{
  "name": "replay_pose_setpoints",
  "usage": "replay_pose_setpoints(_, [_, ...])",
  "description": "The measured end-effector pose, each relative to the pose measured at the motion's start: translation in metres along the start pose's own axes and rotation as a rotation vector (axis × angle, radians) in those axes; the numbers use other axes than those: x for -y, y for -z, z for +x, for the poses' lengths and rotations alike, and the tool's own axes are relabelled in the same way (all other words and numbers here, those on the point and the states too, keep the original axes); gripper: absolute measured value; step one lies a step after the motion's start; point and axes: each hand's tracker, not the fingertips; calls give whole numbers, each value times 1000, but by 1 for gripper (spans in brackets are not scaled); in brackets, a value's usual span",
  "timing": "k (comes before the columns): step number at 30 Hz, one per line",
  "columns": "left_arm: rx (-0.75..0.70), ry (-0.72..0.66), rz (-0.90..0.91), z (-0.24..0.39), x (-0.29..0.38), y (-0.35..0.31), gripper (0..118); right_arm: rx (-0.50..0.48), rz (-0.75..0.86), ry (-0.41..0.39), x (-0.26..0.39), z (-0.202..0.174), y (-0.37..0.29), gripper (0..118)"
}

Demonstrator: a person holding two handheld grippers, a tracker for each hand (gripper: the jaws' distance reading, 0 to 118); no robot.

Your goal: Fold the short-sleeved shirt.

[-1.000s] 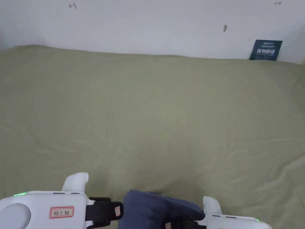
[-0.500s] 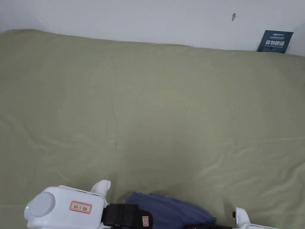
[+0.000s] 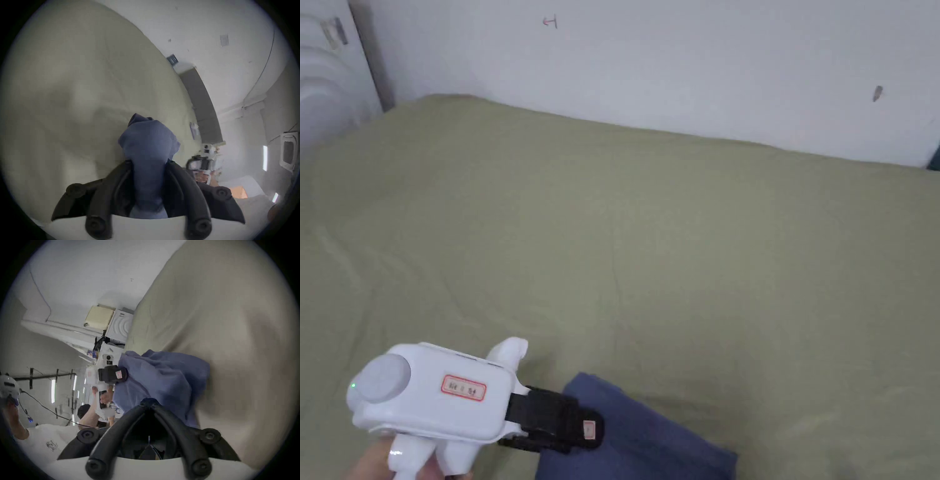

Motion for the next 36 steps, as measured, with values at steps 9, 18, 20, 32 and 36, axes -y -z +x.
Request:
replay_pose_setpoints(9, [-203,-117,123,-118,-78,-171,27,78,44,-59,-12,-18,-8,0])
replay_pose_setpoints(18, [-383,-103,219,-124,-111,-187,100,140,41,-75,-12,-22,-15,0])
replay_pose_setpoints(20, [-419,-107,300,-114,-109,-203,103,146,44,-82,-12,-21,-21,0])
replay_pose_setpoints(32, [-408,170,422,80,-7,-139,0,337,320,-311,-16,-91,-87,0])
replay_pose_setpoints(36, [-469,360,455,170,37,-59,0,620,518,-439,-16,-139,-99,0])
